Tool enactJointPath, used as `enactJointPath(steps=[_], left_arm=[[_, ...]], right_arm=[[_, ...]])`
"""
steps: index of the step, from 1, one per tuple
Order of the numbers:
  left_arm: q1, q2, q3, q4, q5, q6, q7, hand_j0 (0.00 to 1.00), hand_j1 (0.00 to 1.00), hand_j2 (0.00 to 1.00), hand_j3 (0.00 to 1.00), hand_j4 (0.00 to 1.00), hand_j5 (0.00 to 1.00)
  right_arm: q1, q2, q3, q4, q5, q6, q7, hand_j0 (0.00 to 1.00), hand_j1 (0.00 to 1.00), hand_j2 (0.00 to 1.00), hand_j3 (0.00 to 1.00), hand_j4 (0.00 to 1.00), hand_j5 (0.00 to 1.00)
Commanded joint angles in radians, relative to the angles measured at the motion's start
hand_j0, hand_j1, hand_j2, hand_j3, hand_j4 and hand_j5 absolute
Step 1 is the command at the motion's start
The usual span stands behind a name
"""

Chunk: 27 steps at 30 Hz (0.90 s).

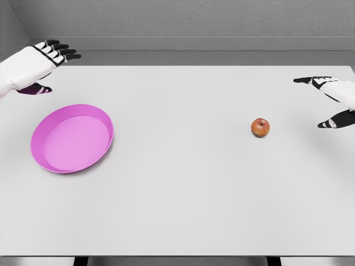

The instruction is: Put the apple on the plate with both arms

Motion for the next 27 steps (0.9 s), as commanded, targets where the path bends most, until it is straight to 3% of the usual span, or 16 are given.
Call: enactJointPath(steps=[1,6,10,14,19,21,23,27], left_arm=[[0.000,0.000,-0.001,-0.002,0.003,0.000,0.002,1.00,1.00,1.00,1.00,1.00,1.00],[0.002,0.003,0.001,-0.002,0.005,0.000,0.002,1.00,1.00,1.00,1.00,1.00,1.00],[0.002,0.003,-0.001,-0.002,0.005,0.000,0.001,1.00,1.00,1.00,1.00,1.00,1.00],[0.002,0.003,-0.001,-0.002,0.005,0.000,0.001,1.00,1.00,1.00,1.00,1.00,1.00],[0.002,0.008,0.001,-0.002,0.003,0.000,0.001,1.00,1.00,1.00,1.00,1.00,1.00],[0.002,0.008,0.001,-0.002,0.003,0.000,0.001,1.00,1.00,1.00,1.00,1.00,1.00],[0.000,0.008,0.002,-0.002,0.005,0.000,0.002,1.00,1.00,1.00,1.00,1.00,1.00],[0.002,0.008,0.005,-0.002,0.003,0.000,0.001,1.00,1.00,1.00,1.00,1.00,1.00]], right_arm=[[0.000,-0.002,-0.002,-0.001,-0.003,0.000,0.000,1.00,1.00,1.00,1.00,1.00,1.00],[-0.035,0.025,0.012,-0.011,-0.004,0.000,0.000,1.00,1.00,1.00,1.00,1.00,1.00],[-0.080,0.035,0.099,-0.031,0.006,0.002,0.001,1.00,1.00,1.00,1.00,1.00,1.00],[-0.175,0.067,0.254,-0.027,0.031,0.092,0.000,1.00,1.00,1.00,1.00,1.00,1.00],[-0.175,0.072,0.282,-0.028,0.033,0.100,0.000,1.00,1.00,1.00,1.00,1.00,1.00],[-0.210,0.086,0.323,-0.025,0.033,0.101,0.003,1.00,1.00,1.00,1.00,1.00,1.00],[-0.271,0.114,0.408,-0.021,0.034,0.176,0.024,1.00,1.00,1.00,1.00,1.00,1.00],[-0.279,0.115,0.434,-0.004,0.034,0.226,0.046,1.00,1.00,1.00,1.00,1.00,1.00]])
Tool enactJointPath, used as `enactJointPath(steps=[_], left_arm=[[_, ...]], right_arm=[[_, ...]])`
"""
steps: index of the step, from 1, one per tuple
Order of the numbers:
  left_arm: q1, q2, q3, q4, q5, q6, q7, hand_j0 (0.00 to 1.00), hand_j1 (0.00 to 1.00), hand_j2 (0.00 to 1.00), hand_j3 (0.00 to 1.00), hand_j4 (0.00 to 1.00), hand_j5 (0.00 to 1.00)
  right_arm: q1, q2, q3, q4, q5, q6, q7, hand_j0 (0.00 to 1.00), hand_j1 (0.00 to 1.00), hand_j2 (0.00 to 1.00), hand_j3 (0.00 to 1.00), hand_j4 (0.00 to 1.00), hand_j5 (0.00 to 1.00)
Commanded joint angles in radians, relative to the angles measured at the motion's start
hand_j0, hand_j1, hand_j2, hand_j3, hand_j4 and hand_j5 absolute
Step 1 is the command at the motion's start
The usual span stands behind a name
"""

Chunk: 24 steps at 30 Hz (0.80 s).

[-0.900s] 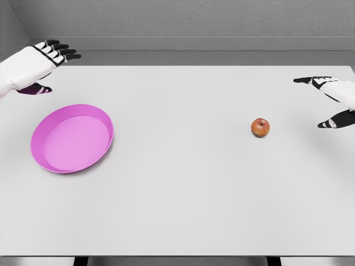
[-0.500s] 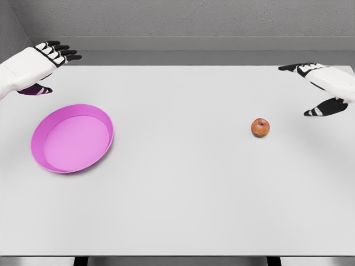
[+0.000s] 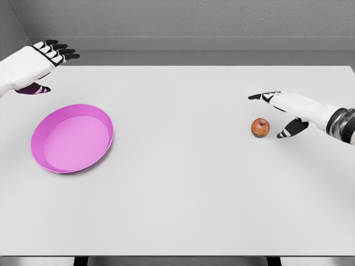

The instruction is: Put the apple on the plate with both arms

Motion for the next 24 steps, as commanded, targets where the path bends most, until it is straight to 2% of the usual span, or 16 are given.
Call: enactJointPath(steps=[1,8,11,12,24], left_arm=[[0.000,0.001,0.002,0.000,0.006,0.000,0.000,1.00,1.00,1.00,1.00,1.00,1.00],[-0.002,0.001,0.000,0.000,0.006,0.000,-0.001,1.00,1.00,1.00,1.00,1.00,1.00],[-0.002,0.001,-0.001,0.000,0.006,0.000,0.000,1.00,1.00,1.00,1.00,1.00,1.00],[-0.002,0.001,-0.001,0.000,0.006,0.000,-0.001,1.00,1.00,1.00,1.00,1.00,1.00],[-0.002,0.001,-0.001,0.001,0.004,0.000,-0.001,1.00,1.00,1.00,1.00,1.00,1.00]], right_arm=[[0.000,0.005,0.024,0.007,-0.001,0.046,0.016,1.00,1.00,1.00,1.00,1.00,1.00],[-0.037,0.022,0.070,0.011,-0.001,0.093,0.055,1.00,1.00,1.00,1.00,1.00,1.00],[-0.066,0.025,0.111,0.037,-0.001,0.095,0.055,1.00,1.00,1.00,1.00,1.00,1.00],[-0.078,0.048,0.121,0.047,-0.001,0.098,0.055,1.00,1.00,1.00,1.00,1.00,1.00],[-0.087,0.051,0.144,0.072,-0.001,0.099,0.062,1.00,1.00,1.00,1.00,1.00,1.00]])
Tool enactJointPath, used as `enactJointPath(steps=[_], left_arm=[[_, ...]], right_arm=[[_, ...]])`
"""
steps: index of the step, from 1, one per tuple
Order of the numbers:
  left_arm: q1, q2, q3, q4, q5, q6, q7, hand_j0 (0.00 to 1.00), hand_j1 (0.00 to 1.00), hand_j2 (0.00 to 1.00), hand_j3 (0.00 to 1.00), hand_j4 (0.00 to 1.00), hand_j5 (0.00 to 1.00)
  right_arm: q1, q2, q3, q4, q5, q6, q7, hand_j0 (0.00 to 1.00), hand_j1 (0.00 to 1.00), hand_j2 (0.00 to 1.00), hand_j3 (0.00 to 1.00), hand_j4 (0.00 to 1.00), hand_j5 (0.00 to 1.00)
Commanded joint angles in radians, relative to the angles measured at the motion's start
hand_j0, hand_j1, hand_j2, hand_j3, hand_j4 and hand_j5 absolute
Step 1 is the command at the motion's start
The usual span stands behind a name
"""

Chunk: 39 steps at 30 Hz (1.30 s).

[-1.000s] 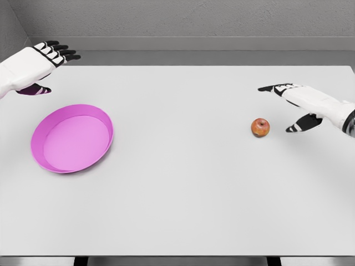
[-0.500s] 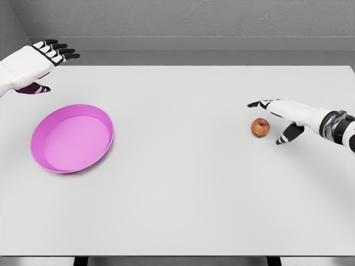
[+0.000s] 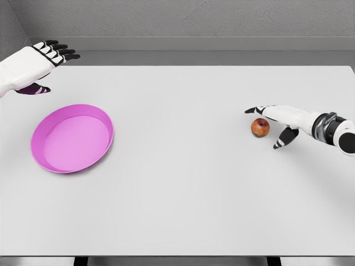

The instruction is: Put the apple on the plate with both arms

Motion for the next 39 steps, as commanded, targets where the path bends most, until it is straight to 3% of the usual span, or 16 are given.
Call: enactJointPath(steps=[1,3,5,8,26,39], left_arm=[[0.000,0.001,0.001,0.000,0.006,0.000,0.001,1.00,1.00,1.00,1.00,1.00,1.00],[0.000,0.001,0.001,0.000,0.006,0.000,0.001,1.00,1.00,1.00,1.00,1.00,1.00],[0.000,0.001,0.001,0.000,0.006,0.000,0.001,1.00,1.00,1.00,1.00,1.00,1.00],[0.000,0.001,0.001,0.000,0.006,0.000,0.001,1.00,1.00,1.00,1.00,1.00,1.00],[0.000,0.001,0.001,0.000,0.008,0.000,0.001,1.00,1.00,1.00,1.00,1.00,1.00],[-0.002,0.010,0.004,0.000,0.008,0.000,0.002,1.00,1.00,1.00,1.00,1.00,1.00]], right_arm=[[0.000,-0.001,0.003,0.004,0.000,0.000,-0.001,1.00,1.00,1.00,1.00,1.00,1.00],[0.000,-0.001,0.005,0.004,0.000,-0.001,0.001,0.91,0.91,0.91,0.91,0.91,0.91],[0.000,-0.001,0.005,0.004,0.000,-0.001,0.001,0.69,0.69,0.69,0.69,0.69,0.69],[0.000,-0.001,0.005,0.004,0.000,-0.001,0.015,0.58,0.58,0.58,0.58,0.58,0.58],[-0.003,-0.001,0.012,-0.008,0.000,-0.004,0.024,0.43,0.43,0.43,0.43,0.43,0.43],[-0.029,-0.001,0.008,-0.061,0.000,-0.012,0.044,0.41,0.41,0.41,0.41,0.41,0.41]])
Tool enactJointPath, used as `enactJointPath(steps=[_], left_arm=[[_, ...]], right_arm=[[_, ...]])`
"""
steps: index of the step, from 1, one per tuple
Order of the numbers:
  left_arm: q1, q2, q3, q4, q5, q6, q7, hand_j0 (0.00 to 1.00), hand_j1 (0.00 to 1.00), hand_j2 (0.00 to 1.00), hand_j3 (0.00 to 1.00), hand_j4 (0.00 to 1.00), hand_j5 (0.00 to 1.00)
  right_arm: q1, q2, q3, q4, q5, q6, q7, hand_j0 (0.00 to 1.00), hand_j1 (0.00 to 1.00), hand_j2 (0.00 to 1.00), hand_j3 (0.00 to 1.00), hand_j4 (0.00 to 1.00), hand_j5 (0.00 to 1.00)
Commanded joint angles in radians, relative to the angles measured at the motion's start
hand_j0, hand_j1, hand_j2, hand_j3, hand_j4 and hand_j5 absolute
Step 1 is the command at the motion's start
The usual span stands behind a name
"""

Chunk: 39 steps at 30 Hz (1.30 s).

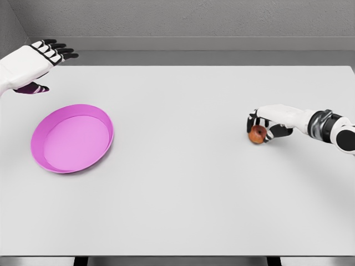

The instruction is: Put the apple on the plate with both arms

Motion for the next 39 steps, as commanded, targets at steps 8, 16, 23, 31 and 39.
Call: enactJointPath(steps=[8,16,23,31,39], left_arm=[[0.000,0.004,0.002,0.000,0.008,0.000,0.001,1.00,1.00,1.00,1.00,1.00,1.00],[0.000,0.004,0.002,0.000,0.008,0.000,0.001,1.00,1.00,1.00,1.00,1.00,1.00],[0.000,0.004,0.002,0.001,0.008,0.000,0.001,1.00,1.00,1.00,1.00,1.00,1.00],[-0.002,0.004,0.004,0.005,0.008,0.000,0.001,1.00,1.00,1.00,1.00,1.00,1.00],[-0.002,0.007,0.004,0.005,0.008,0.000,0.001,1.00,1.00,1.00,1.00,1.00,1.00]], right_arm=[[-0.006,-0.001,-0.008,-0.064,-0.001,-0.001,0.004,0.39,0.39,0.39,0.39,0.39,0.39],[-0.008,0.022,-0.008,-0.113,0.001,-0.004,0.004,0.39,0.39,0.39,0.39,0.39,0.39],[-0.008,0.042,-0.005,-0.125,0.002,-0.004,0.004,0.39,0.39,0.39,0.39,0.39,0.39],[-0.021,0.079,0.002,-0.131,0.002,-0.004,0.004,0.39,0.39,0.39,0.39,0.39,0.39],[-0.072,0.129,-0.056,-0.131,0.001,-0.081,0.090,0.56,0.56,0.56,0.56,0.56,0.56]])
